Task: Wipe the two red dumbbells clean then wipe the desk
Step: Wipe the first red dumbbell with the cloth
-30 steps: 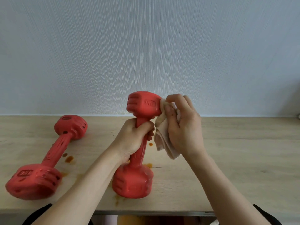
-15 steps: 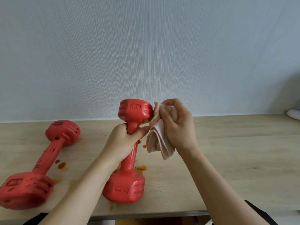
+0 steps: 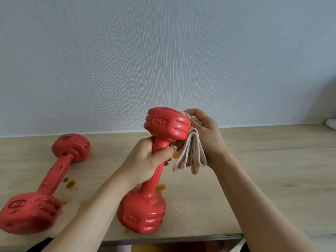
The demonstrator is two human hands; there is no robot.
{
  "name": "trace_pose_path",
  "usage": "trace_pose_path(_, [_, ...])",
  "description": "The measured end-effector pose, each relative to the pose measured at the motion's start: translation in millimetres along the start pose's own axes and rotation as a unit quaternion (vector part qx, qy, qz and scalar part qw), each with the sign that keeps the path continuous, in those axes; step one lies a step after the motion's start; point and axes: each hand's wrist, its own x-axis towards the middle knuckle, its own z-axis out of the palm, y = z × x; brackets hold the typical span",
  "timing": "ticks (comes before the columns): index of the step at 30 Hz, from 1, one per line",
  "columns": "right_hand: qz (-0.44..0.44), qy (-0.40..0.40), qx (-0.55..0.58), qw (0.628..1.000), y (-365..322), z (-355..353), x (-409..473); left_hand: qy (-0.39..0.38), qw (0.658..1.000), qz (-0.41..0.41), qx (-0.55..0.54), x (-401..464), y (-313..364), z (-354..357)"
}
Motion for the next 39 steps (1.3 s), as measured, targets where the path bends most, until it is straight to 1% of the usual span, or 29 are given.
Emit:
trace_pose_path(3, [-0.023,0.025,-0.022,0.999,2.5,4.4,-2.2,0.036,0.999,-0.019,0.020,0.6,0.4,-6.3])
trace_pose_path(7, [-0.071,0.060,-0.053,0.994,8.5,10.0,-3.7,0.127,0.985,-0.011,0.119,-0.4,5.2,-7.8])
trace_pose_path(9, [-0.118,0.080,-0.098,0.985,9.3,13.6,-4.8,0.151,0.978,-0.017,0.141,-0.3,6.1,-8.9])
trace_pose_path(11, [-0.177,0.090,-0.171,0.965,9.6,20.2,-8.4,0.129,0.983,-0.039,0.127,2.1,5.3,-14.1])
trace_pose_path(13, [-0.231,0.095,-0.238,0.939,10.5,29.0,-15.7,0.097,0.991,-0.065,0.068,3.0,4.5,-17.7])
trace_pose_path(15, [-0.263,0.107,-0.260,0.923,12.4,34.6,-16.4,0.082,0.994,-0.072,0.001,1.5,4.6,-17.7])
trace_pose_path(16, [-0.261,0.112,-0.247,0.926,12.5,35.0,-14.3,0.069,0.995,-0.067,-0.023,0.1,6.0,-16.6])
trace_pose_path(18, [-0.227,0.108,-0.191,0.949,12.0,31.8,-7.4,0.038,0.996,-0.054,-0.052,-1.1,7.4,-15.6])
trace_pose_path(21, [-0.128,0.065,-0.071,0.987,14.4,21.4,-1.9,-0.019,0.994,-0.024,-0.102,-1.9,10.6,-12.3])
trace_pose_path(23, [-0.068,0.033,-0.007,0.997,17.2,16.2,-1.5,-0.051,0.989,-0.009,-0.136,-2.2,13.5,-7.7])
trace_pose_path(25, [-0.042,0.013,0.005,0.999,16.6,12.1,0.4,-0.044,0.989,-0.010,-0.139,-1.9,13.7,-4.6])
trace_pose_path(27, [-0.031,0.005,-0.004,1.000,13.6,10.5,2.3,-0.014,0.993,-0.020,-0.117,-0.4,11.3,-6.5])
trace_pose_path(30, [-0.057,0.018,-0.028,0.998,9.1,11.2,-0.7,0.014,0.996,-0.025,-0.085,2.4,6.8,-13.1])
trace_pose_path(34, [-0.170,0.029,-0.140,0.975,-1.8,10.2,-10.5,0.074,0.996,-0.040,-0.018,9.7,6.1,-18.1])
trace_pose_path(37, [-0.212,0.026,-0.179,0.960,-11.8,8.4,-17.0,0.090,0.995,-0.015,0.050,11.2,6.7,-19.2])
trace_pose_path(39, [-0.227,0.050,-0.190,0.954,-16.7,6.7,-19.6,0.091,0.992,0.011,0.090,9.6,7.5,-18.3])
